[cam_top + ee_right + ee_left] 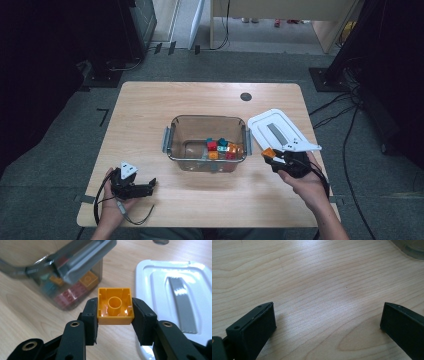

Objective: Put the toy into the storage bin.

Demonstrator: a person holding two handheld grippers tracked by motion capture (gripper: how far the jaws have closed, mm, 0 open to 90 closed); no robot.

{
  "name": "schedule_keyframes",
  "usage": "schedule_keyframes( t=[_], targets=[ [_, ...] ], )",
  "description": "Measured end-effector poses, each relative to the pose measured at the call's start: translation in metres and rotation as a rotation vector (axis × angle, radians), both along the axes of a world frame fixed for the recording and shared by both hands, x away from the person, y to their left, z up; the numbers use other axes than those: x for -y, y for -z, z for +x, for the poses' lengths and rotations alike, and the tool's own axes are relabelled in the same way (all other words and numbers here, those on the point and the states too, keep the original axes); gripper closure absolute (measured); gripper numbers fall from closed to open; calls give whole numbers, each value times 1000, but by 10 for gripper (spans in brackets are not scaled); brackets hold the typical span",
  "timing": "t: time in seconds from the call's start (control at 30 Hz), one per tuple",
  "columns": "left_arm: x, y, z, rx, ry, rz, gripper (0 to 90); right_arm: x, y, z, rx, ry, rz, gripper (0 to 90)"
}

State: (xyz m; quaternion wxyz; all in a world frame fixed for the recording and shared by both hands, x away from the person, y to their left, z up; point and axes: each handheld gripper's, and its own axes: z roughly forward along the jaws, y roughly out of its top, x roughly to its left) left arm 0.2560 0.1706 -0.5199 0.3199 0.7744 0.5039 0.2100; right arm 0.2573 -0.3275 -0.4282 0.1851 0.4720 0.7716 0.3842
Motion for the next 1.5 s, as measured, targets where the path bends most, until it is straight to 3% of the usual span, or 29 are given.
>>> schedule_keyframes(
  t=[0.23, 0.53, 0.83, 1.1, 1.4, 1.5],
  targets=[
    [0, 0, 0, 0, 0, 0, 0, -5, -26, 13, 22, -1, 1, 600],
    [0, 0, 0, 1, 0, 0, 0, -37, -51, 31, 28, -49, -3, 599],
    [0, 0, 0, 2, 0, 0, 0, -73, -57, 50, -4, -130, -19, 599],
    [0, 0, 0, 1, 0, 0, 0, -101, -53, 59, -53, -210, -23, 595],
    [0, 0, 0, 1, 0, 0, 0, -104, -52, 56, -50, -250, -15, 201],
    [0, 0, 0, 2, 0, 0, 0, -99, -52, 54, -35, -249, -10, 132]
  ],
)
